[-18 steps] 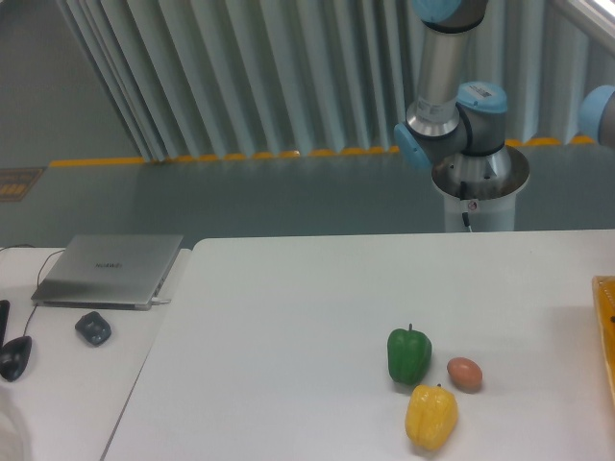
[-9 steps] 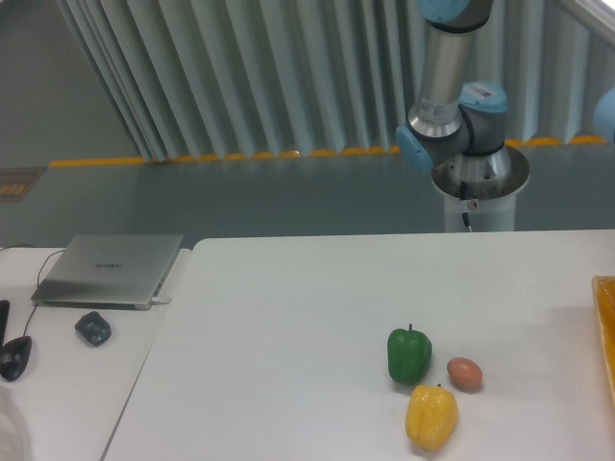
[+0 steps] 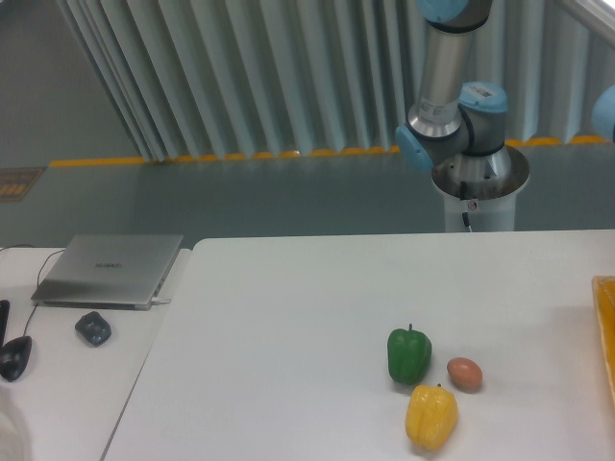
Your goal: Place the red peppers in a basket
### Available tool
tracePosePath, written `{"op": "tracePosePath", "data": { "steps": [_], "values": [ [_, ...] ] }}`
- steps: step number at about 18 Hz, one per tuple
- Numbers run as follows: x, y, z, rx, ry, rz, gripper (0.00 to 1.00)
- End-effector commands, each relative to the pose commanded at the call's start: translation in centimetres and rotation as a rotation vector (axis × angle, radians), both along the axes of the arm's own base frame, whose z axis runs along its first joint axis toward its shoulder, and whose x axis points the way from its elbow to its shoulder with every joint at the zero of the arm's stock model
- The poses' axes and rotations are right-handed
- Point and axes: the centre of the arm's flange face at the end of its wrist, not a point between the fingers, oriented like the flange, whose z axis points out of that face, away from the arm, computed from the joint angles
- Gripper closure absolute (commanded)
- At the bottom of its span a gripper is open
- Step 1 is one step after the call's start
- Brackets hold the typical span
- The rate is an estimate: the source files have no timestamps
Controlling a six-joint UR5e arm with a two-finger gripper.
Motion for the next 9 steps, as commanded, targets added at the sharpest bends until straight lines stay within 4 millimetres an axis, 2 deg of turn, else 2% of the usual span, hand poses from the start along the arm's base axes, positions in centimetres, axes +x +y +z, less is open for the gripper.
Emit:
{"op": "tracePosePath", "data": {
  "steps": [3, 6, 9],
  "values": [
    [2.3, 2.6, 1.0, 0.001, -0.004, 0.081, 0.0],
    [4.6, 5.1, 1.2, 0.003, -0.012, 0.123, 0.0],
    [7.2, 7.9, 1.4, 0.011, -0.031, 0.237, 0.0]
  ]
}}
